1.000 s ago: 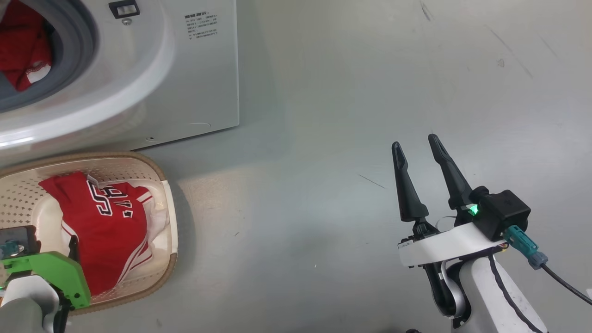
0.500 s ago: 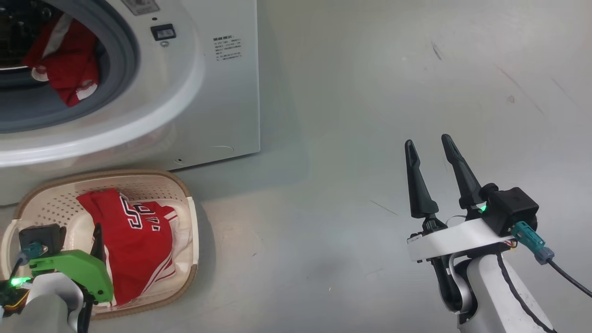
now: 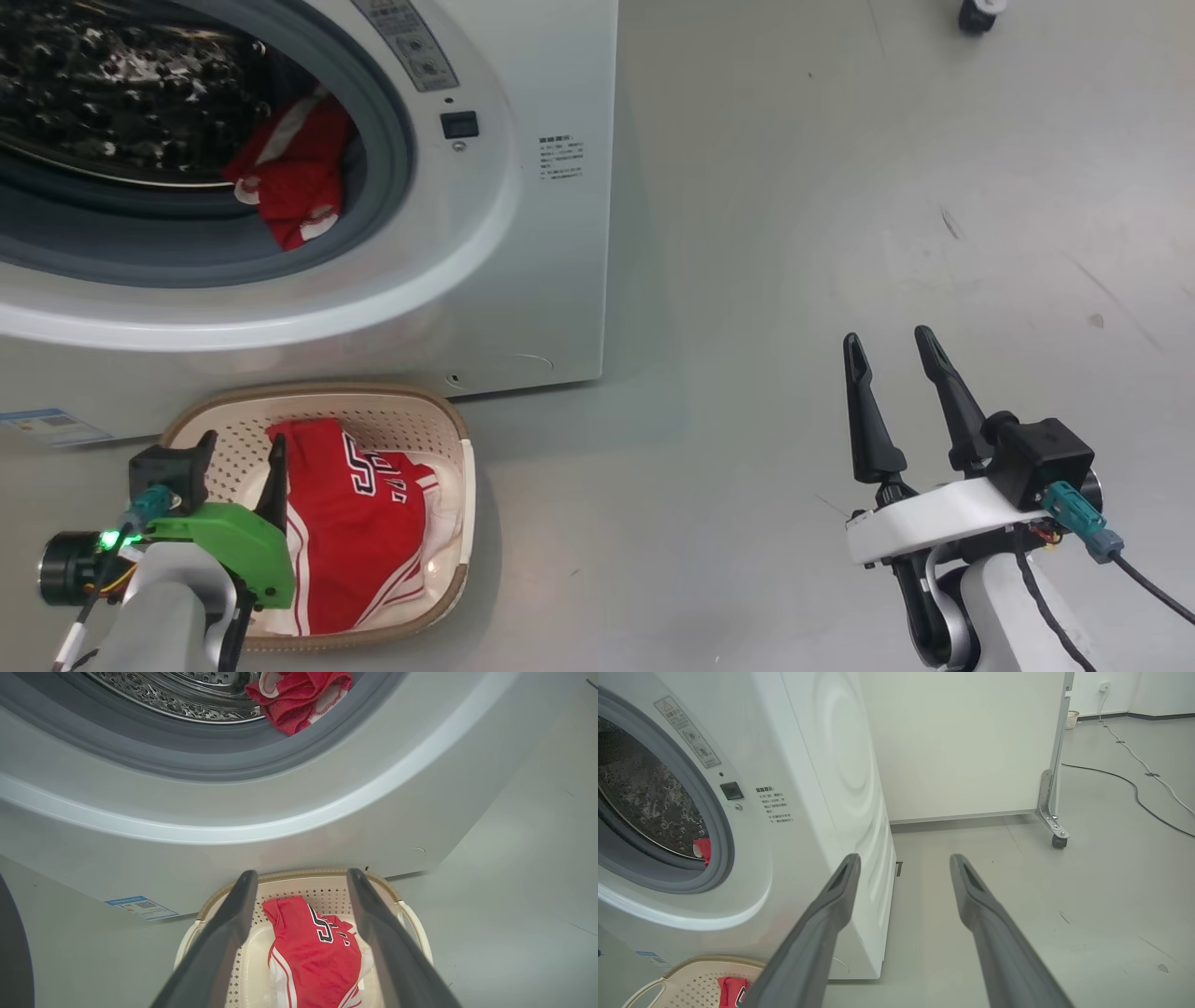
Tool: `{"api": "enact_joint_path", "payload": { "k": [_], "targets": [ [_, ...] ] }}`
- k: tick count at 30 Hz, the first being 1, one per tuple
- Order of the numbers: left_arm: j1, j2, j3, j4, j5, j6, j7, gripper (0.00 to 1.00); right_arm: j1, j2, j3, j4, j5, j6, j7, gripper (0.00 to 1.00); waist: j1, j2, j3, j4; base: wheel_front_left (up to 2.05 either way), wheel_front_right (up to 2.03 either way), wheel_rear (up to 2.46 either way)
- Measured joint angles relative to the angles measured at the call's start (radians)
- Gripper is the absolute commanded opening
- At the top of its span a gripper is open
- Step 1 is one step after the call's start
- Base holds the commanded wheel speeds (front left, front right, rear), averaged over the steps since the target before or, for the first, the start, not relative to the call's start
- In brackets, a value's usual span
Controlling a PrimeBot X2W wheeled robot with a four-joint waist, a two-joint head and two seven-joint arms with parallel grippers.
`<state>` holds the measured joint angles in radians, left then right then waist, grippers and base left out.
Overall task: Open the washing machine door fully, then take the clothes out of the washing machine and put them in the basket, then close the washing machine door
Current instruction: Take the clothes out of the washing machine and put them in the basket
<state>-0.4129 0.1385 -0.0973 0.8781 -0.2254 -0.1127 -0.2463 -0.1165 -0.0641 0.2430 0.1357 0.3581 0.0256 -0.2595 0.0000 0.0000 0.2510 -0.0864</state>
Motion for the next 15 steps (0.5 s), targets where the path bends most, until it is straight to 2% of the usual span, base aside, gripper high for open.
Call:
{"api": "enact_joint_path", "payload": {
  "k": [10,15],
  "targets": [
    [0.089,-0.036,-0.012,-0.082,-0.012,-0.007,-0.003,1.0,0.062,0.001,0.004,0.028,0.002,0.016,0.0,1.0,0.0,0.0,-0.122,0.068,0.0,0.0,0.0],
    [0.125,-0.034,-0.005,-0.193,-0.012,-0.007,-0.003,1.0,0.092,0.001,0.009,0.034,0.003,0.017,0.0,1.0,0.0,0.0,-0.182,0.088,0.0,0.0,0.0]
  ]
}}
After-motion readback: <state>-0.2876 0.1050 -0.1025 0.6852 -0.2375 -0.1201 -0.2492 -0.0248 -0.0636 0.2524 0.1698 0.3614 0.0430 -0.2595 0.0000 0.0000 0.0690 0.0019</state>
